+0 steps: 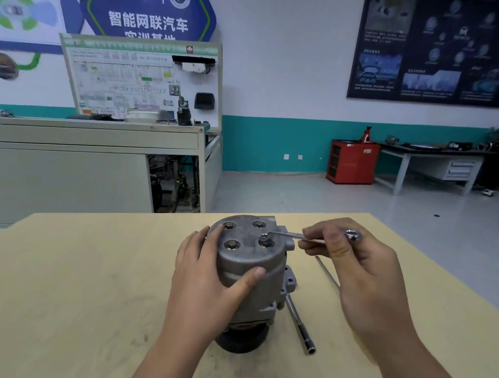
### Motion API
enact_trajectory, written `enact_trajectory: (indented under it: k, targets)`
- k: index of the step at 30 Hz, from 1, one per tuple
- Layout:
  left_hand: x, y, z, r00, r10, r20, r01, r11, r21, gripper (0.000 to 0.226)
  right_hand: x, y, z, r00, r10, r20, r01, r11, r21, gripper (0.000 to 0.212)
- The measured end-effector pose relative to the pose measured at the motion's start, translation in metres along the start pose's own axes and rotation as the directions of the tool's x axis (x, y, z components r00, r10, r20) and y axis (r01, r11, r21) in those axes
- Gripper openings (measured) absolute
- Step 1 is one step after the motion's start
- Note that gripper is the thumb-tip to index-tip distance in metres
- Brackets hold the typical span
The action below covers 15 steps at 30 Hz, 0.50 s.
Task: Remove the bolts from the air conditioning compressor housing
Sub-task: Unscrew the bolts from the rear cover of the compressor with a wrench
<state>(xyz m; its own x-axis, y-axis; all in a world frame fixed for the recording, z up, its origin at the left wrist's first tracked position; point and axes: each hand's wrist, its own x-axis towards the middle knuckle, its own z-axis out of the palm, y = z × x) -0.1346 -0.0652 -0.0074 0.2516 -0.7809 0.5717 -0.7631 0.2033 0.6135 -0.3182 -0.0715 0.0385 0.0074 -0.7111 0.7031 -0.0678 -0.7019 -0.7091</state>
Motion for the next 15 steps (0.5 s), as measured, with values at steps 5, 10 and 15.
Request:
enact_trajectory:
  k: [5,10,15]
  targets:
    - [-0.002,-0.004,0.003,1.0,0.003,-0.026,-0.003,1.0,-0.002,0.097,-0.013,0.001,-0.001,0.998,-0.054,-0.014,0.052,0.995,-0.087,0.047]
    - [-0.003,-0.001,0.009,0.998,-0.04,-0.052,0.041,0.999,0.027,0.102,-0.029,0.005,0.003,0.989,-0.149,-0.002,0.147,0.975,-0.166,0.041]
    - [-0.002,0.002,0.014,0.996,-0.047,-0.076,0.048,0.999,0.013,0.102,-0.03,0.006,0.005,0.979,-0.203,0.019,0.203,0.96,-0.192,0.039]
